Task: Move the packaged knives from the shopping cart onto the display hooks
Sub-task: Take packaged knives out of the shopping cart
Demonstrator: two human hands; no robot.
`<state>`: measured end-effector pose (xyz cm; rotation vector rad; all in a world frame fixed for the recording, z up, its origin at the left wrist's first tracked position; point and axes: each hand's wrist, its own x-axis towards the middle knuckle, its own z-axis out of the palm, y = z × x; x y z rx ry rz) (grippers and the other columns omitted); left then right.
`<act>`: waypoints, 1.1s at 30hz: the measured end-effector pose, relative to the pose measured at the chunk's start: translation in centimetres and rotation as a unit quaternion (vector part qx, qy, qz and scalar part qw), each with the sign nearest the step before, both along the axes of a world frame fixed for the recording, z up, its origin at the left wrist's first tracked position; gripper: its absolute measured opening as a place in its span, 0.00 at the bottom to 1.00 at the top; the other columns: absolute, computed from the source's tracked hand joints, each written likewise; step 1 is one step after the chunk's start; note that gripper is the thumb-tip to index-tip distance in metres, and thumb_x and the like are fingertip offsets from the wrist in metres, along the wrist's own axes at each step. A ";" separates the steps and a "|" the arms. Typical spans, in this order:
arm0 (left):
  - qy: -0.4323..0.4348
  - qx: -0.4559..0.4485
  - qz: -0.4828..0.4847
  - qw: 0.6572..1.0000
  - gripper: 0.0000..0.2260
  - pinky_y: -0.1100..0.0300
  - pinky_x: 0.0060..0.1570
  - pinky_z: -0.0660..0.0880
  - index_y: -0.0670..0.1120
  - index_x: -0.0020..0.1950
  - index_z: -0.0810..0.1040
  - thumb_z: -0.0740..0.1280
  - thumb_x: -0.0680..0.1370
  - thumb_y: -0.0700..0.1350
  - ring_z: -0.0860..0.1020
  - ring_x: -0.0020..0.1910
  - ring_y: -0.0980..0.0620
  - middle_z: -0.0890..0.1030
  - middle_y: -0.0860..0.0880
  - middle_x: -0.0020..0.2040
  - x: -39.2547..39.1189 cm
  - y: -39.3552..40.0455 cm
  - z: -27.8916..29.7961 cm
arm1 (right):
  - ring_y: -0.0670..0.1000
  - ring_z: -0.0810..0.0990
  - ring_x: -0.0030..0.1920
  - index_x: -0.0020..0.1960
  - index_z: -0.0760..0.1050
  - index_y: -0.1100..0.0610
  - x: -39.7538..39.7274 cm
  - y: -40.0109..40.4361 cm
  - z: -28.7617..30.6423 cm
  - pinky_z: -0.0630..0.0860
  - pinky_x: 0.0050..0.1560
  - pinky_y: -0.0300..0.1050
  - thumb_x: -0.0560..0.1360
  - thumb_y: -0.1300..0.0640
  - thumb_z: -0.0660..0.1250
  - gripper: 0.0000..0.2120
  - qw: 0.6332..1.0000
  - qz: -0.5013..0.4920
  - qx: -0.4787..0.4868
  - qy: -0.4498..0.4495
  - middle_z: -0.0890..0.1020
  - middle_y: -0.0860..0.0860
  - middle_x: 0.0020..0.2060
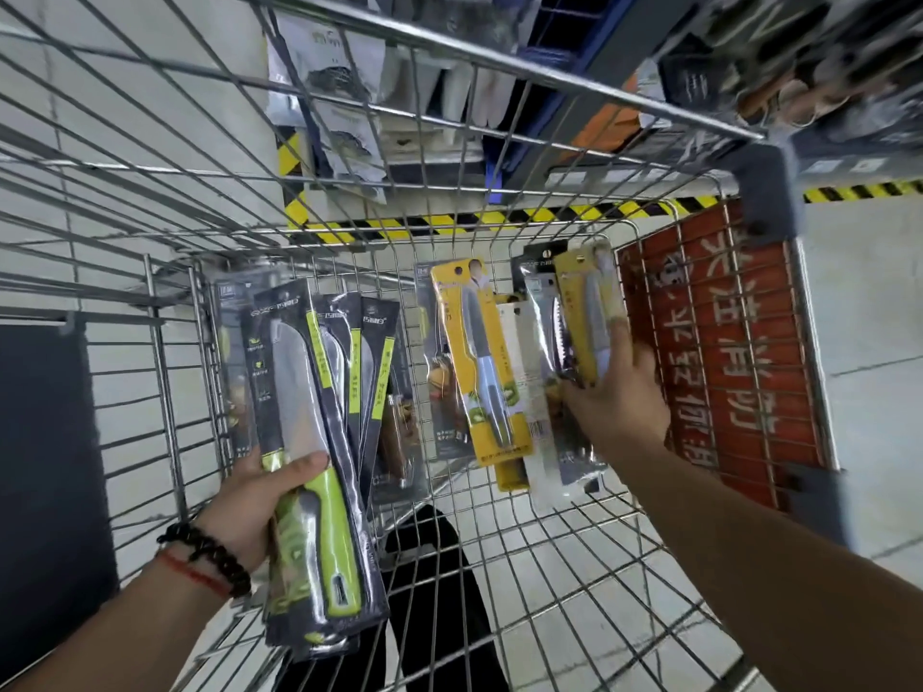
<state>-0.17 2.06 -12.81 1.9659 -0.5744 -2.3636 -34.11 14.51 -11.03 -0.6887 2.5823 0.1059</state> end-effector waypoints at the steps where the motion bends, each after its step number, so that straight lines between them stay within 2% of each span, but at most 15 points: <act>1: 0.001 -0.004 0.003 1.000 0.40 0.56 0.26 0.75 0.44 0.73 0.61 0.74 0.64 0.43 0.74 0.21 0.50 0.79 0.48 0.27 0.0 0.1 -0.1 | 0.58 0.77 0.49 0.75 0.46 0.42 -0.2 0.2 0.4 0.73 0.40 0.47 0.72 0.45 0.71 0.43 1.000 -0.001 -0.027 0.010 0.65 0.53 0.69; 3: 0.007 -0.004 0.005 1.000 0.38 0.58 0.24 0.75 0.43 0.72 0.63 0.73 0.64 0.42 0.73 0.21 0.50 0.77 0.47 0.26 -0.1 0.1 -0.2 | 0.56 0.75 0.44 0.75 0.49 0.42 -1.0 0.4 1.1 0.69 0.37 0.45 0.74 0.55 0.68 0.38 0.998 -0.014 -0.055 0.034 0.66 0.53 0.69; 4: 0.010 -0.004 0.007 1.000 0.36 0.59 0.24 0.75 0.43 0.71 0.65 0.73 0.64 0.42 0.73 0.20 0.49 0.77 0.47 0.26 -0.1 0.1 -0.2 | 0.57 0.76 0.45 0.75 0.50 0.41 -1.2 0.5 1.6 0.70 0.38 0.47 0.75 0.59 0.67 0.37 0.998 -0.030 -0.049 0.038 0.65 0.54 0.70; 7: 0.009 -0.009 0.006 1.000 0.34 0.58 0.25 0.76 0.45 0.68 0.66 0.73 0.64 0.43 0.73 0.21 0.49 0.77 0.47 0.27 -0.1 0.0 -0.4 | 0.63 0.74 0.61 0.75 0.49 0.40 -1.0 0.9 2.4 0.75 0.47 0.54 0.73 0.67 0.65 0.42 0.999 -0.022 0.000 0.028 0.55 0.56 0.75; 9: 0.014 -0.011 0.001 1.000 0.35 0.57 0.28 0.77 0.46 0.69 0.66 0.74 0.64 0.44 0.74 0.22 0.49 0.78 0.47 0.28 -0.1 0.0 -0.4 | 0.63 0.66 0.69 0.75 0.52 0.40 0.2 1.0 2.5 0.72 0.60 0.59 0.69 0.67 0.68 0.44 0.995 0.081 0.035 0.057 0.55 0.56 0.75; 10: 0.015 -0.013 0.000 1.000 0.36 0.56 0.29 0.77 0.46 0.70 0.65 0.74 0.64 0.44 0.74 0.23 0.48 0.78 0.46 0.29 0.0 0.1 -0.4 | 0.63 0.66 0.68 0.74 0.58 0.42 1.0 0.7 2.4 0.70 0.63 0.60 0.68 0.66 0.69 0.42 0.986 0.146 0.015 0.075 0.61 0.58 0.73; 12: 0.013 -0.018 0.002 1.000 0.37 0.55 0.30 0.77 0.45 0.70 0.65 0.74 0.63 0.45 0.76 0.25 0.48 0.79 0.46 0.31 0.0 0.1 -0.4 | 0.58 0.78 0.54 0.64 0.75 0.50 2.8 0.0 1.8 0.74 0.52 0.51 0.67 0.63 0.72 0.27 0.957 0.277 -0.052 0.071 0.77 0.57 0.58; 14: 0.013 -0.019 0.002 1.000 0.37 0.54 0.33 0.75 0.44 0.71 0.65 0.74 0.63 0.45 0.74 0.26 0.48 0.79 0.48 0.30 0.0 0.2 -0.5 | 0.56 0.81 0.44 0.56 0.76 0.52 4.8 -0.8 1.5 0.74 0.41 0.44 0.71 0.57 0.68 0.14 0.947 0.318 -0.015 -0.032 0.81 0.53 0.48; 16: 0.018 -0.020 0.006 1.000 0.38 0.54 0.35 0.73 0.44 0.71 0.64 0.73 0.64 0.45 0.72 0.26 0.48 0.78 0.49 0.28 -0.1 0.2 -0.3 | 0.58 0.80 0.50 0.63 0.68 0.51 6.2 -0.6 0.7 0.75 0.44 0.49 0.73 0.49 0.65 0.20 0.952 0.259 0.111 -0.118 0.78 0.53 0.56; 18: 0.020 -0.020 0.006 1.000 0.38 0.53 0.36 0.73 0.45 0.72 0.63 0.74 0.64 0.45 0.72 0.27 0.47 0.78 0.49 0.28 -0.1 0.3 -0.1 | 0.59 0.74 0.60 0.71 0.57 0.50 6.7 0.4 -0.2 0.76 0.48 0.54 0.71 0.44 0.68 0.34 0.951 0.224 0.172 -0.124 0.69 0.54 0.65; 21: 0.013 -0.031 0.007 0.999 0.34 0.53 0.37 0.72 0.45 0.68 0.68 0.74 0.64 0.44 0.71 0.29 0.46 0.78 0.48 0.30 -0.2 0.3 0.1 | 0.61 0.66 0.66 0.75 0.43 0.49 7.6 1.7 -1.1 0.79 0.47 0.57 0.70 0.48 0.73 0.47 0.944 0.251 0.193 -0.087 0.60 0.55 0.69; 24: 0.014 -0.038 0.010 0.999 0.28 0.53 0.37 0.72 0.45 0.62 0.72 0.74 0.63 0.44 0.71 0.29 0.46 0.77 0.48 0.31 -0.4 0.3 0.4 | 0.62 0.69 0.62 0.75 0.44 0.45 6.9 1.8 -1.3 0.80 0.43 0.56 0.71 0.59 0.71 0.44 0.958 0.245 0.133 -0.066 0.59 0.55 0.70; 29: 0.009 -0.040 0.026 0.999 0.23 0.55 0.36 0.72 0.46 0.58 0.74 0.73 0.64 0.43 0.73 0.24 0.49 0.78 0.49 0.28 -0.2 0.3 0.7 | 0.60 0.74 0.60 0.76 0.45 0.43 5.4 1.7 1.0 0.77 0.49 0.55 0.72 0.58 0.69 0.43 0.968 0.210 0.072 -0.115 0.62 0.53 0.71; 31: 0.017 -0.041 0.038 0.998 0.24 0.56 0.34 0.73 0.45 0.58 0.74 0.74 0.63 0.43 0.73 0.22 0.51 0.78 0.50 0.28 -0.2 0.3 1.0 | 0.59 0.79 0.55 0.76 0.44 0.40 4.5 1.4 2.4 0.80 0.47 0.53 0.71 0.64 0.67 0.45 0.982 0.126 0.031 -0.137 0.67 0.54 0.69; 33: 0.025 -0.042 0.039 0.998 0.27 0.58 0.30 0.75 0.45 0.56 0.75 0.78 0.60 0.46 0.74 0.21 0.51 0.78 0.50 0.28 -0.1 0.2 1.2 | 0.52 0.82 0.44 0.75 0.49 0.37 3.3 1.3 3.9 0.81 0.37 0.46 0.71 0.69 0.65 0.44 0.986 0.016 -0.036 -0.161 0.76 0.54 0.58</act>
